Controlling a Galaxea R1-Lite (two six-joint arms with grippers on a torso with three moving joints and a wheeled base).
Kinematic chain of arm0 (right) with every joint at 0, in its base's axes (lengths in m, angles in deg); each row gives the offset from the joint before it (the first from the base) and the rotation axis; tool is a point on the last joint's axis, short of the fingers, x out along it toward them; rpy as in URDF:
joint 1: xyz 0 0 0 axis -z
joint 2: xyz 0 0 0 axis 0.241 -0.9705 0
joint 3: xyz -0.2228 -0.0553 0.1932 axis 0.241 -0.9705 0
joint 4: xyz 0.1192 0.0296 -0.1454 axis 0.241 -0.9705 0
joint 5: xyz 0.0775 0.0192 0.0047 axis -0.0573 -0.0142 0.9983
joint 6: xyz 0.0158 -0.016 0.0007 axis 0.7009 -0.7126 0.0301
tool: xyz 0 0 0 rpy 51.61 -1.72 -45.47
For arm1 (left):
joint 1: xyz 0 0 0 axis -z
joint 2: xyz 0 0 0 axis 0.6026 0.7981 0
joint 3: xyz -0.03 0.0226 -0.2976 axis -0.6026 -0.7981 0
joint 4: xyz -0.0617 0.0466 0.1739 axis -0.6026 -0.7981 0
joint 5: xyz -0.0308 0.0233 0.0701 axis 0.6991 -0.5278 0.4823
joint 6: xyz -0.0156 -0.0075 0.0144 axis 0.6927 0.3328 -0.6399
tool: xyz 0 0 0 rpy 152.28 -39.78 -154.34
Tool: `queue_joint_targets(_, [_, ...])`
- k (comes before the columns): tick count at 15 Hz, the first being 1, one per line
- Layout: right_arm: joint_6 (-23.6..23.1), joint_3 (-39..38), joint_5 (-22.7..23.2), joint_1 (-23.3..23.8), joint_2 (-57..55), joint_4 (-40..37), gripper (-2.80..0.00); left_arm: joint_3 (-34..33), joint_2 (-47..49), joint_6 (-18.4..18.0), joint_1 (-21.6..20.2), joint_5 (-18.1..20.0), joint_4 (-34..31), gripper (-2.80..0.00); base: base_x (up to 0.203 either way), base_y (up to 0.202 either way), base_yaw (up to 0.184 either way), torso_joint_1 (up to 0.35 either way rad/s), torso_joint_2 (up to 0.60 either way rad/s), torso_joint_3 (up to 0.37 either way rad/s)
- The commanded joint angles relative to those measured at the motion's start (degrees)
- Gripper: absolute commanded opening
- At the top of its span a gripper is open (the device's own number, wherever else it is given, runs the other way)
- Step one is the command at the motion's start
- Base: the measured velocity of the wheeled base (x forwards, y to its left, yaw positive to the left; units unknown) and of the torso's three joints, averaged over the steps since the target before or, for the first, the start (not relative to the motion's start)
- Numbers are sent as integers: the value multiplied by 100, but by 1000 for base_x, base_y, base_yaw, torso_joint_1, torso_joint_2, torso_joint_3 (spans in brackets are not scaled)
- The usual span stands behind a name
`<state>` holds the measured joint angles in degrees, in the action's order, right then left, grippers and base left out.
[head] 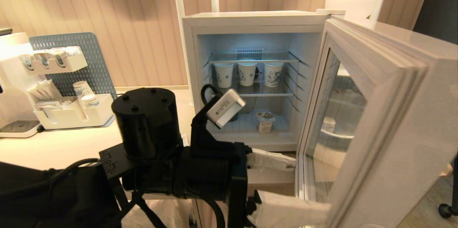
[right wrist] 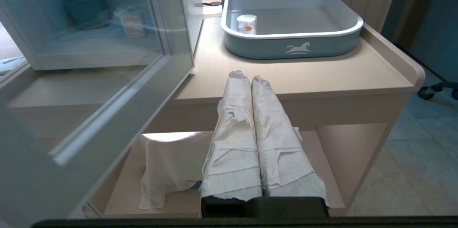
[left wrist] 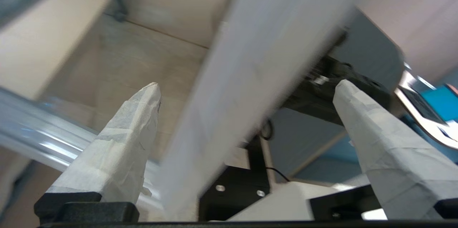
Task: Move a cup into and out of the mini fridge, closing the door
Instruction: Open the freezer door
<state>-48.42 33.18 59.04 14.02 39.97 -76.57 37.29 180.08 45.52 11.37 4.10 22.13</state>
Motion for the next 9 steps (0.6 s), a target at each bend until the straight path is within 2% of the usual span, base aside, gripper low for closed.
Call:
queue_joint_targets(1, [0, 1, -1, 1, -7, 0, -280, -11, -48, 2, 313, 3, -19, 0, 0, 0, 0, 0, 0, 0])
queue_joint_targets(3, [0, 1, -1, 1, -7, 0, -280, -38, 26, -5, 30, -243, -15, 0, 0, 0, 0, 0, 0, 0])
queue_joint_targets(5, [0, 1, -1, 1, -7, 0, -280, -44, -2, 5, -767, -475, -198, 0, 0, 0, 0, 0, 0, 0])
queue_joint_targets(7, [-9, 1, -1, 1, -7, 0, -280, 59, -596, 10, -1498, -1100, -1318, 0, 0, 0, 0, 0, 0, 0])
queue_joint_targets(9, [-9, 1, -1, 1, -7, 0, -280, 410, -1675, -5, -1890, -1976, -2915, 0, 0, 0, 0, 0, 0, 0])
